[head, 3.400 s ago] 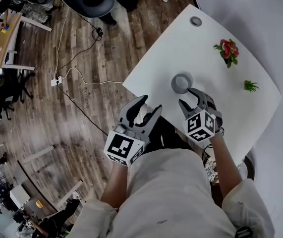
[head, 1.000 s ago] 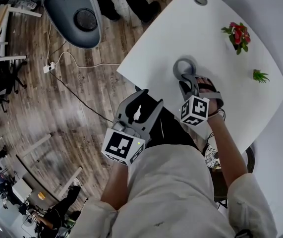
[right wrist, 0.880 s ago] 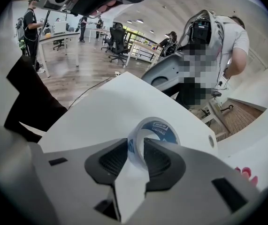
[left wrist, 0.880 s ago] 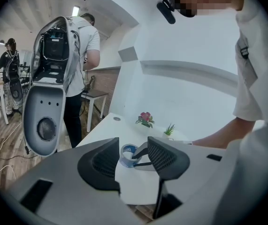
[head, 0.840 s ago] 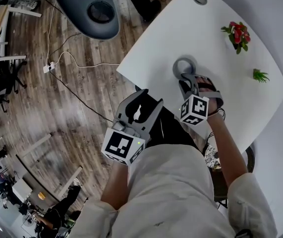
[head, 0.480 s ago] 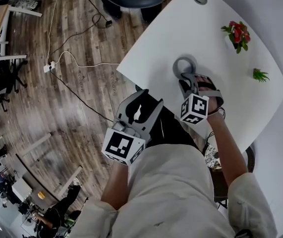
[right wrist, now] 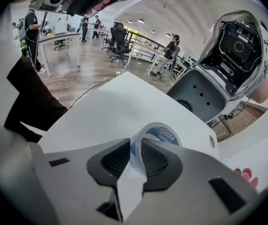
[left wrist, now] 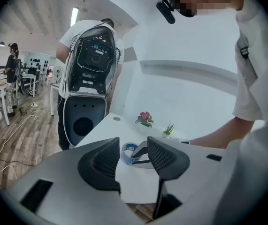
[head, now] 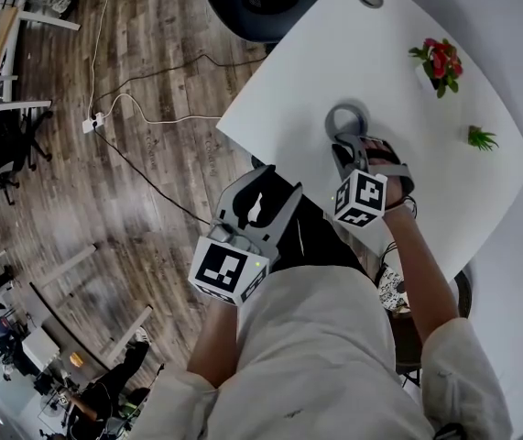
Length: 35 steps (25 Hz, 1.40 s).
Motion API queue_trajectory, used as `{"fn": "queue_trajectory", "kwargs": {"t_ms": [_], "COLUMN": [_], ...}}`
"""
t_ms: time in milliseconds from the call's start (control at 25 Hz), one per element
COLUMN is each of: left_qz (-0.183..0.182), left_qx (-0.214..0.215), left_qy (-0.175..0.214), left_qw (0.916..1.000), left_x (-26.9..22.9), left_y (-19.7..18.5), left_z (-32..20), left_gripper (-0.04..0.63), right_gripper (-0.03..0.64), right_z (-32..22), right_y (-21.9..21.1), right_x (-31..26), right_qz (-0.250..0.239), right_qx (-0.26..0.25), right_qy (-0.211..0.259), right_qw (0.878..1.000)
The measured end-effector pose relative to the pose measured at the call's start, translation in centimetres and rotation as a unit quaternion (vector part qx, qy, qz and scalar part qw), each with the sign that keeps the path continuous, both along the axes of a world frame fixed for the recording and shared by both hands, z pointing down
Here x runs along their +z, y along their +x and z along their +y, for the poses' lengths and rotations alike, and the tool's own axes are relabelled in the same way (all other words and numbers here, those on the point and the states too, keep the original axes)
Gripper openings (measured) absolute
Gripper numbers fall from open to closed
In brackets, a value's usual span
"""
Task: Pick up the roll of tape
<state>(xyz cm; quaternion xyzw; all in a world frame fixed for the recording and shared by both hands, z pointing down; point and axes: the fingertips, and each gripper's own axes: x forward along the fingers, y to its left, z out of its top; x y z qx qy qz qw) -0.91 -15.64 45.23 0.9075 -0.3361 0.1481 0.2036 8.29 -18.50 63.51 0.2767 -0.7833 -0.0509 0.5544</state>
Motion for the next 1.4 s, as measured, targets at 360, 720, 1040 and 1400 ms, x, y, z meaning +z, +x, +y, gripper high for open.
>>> {"fn": "queue_trajectory", "kwargs": {"t_ms": [360, 720, 1040, 1400], "left_qz": [-0.007, -0.012, -0.014, -0.009], "left_qx": [-0.005, 0.002, 0.013, 0.053], "left_qy": [0.004, 0.026, 0.033, 0.038], "left_qw": [1.0000, 0.9996, 0.9993, 0.9978], "left_x": [-0.7, -2.6, -3.3, -3.9], "left_y": [-0.6, -0.6, -0.8, -1.1], "left_z": [0.3, 0.5, 0.6, 0.1], "left_gripper": [0.193, 0.192, 0.192, 0.190], "right_gripper": [0.073, 0.049, 0.049, 0.048], "right_z": [0.0, 0.1, 0.7, 1.3], "right_y": [-0.2, 0.2, 0.8, 1.2], "right_x": [-0.2, -0.5, -1.3, -2.3], "right_qz": [-0.004, 0.001, -0.003, -0.010], "right_qx": [0.006, 0.015, 0.038, 0.089], "right_qy": [0.002, 0.008, 0.013, 0.013], "right_qw": [1.000, 1.000, 0.999, 0.996]}}
